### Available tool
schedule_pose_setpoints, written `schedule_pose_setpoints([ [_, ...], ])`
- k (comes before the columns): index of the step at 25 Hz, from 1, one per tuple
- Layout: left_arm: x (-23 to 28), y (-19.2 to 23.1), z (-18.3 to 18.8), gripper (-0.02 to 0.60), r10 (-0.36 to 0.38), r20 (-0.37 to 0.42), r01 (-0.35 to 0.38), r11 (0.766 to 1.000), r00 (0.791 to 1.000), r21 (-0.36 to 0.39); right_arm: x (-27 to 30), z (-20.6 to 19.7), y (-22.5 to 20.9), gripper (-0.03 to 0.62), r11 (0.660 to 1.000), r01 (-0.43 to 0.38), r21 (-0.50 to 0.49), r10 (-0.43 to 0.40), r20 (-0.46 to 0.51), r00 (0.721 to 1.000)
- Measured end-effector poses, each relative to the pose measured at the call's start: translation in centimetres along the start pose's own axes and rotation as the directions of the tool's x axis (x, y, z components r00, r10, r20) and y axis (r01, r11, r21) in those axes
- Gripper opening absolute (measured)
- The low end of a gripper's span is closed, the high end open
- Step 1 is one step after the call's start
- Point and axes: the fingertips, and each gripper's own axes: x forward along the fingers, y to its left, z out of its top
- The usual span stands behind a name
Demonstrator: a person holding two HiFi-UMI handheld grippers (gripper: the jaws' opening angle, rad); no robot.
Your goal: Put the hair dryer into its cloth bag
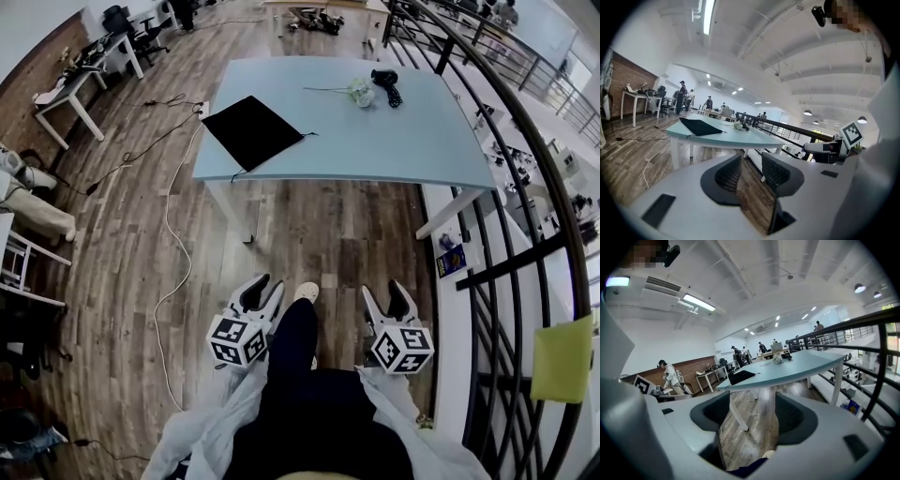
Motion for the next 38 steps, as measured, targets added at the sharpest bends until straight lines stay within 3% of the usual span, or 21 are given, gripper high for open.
schedule_pose_setpoints([
  [18, 13.8, 4.5, 7.6, 0.135, -0.035, -0.001, 0.035, 0.999, 0.999, 0.032, 11.9, 8.2, -4.3, 0.303, 1.000, 0.007, -0.004, -0.007, -0.020, 1.000],
  [38, 25.3, 10.3, 11.8, 0.135, -0.111, -0.020, 0.112, 0.993, 0.994, 0.040, 22.0, 12.6, -8.3, 0.301, 0.995, 0.091, 0.035, -0.091, 0.004, 0.996],
])
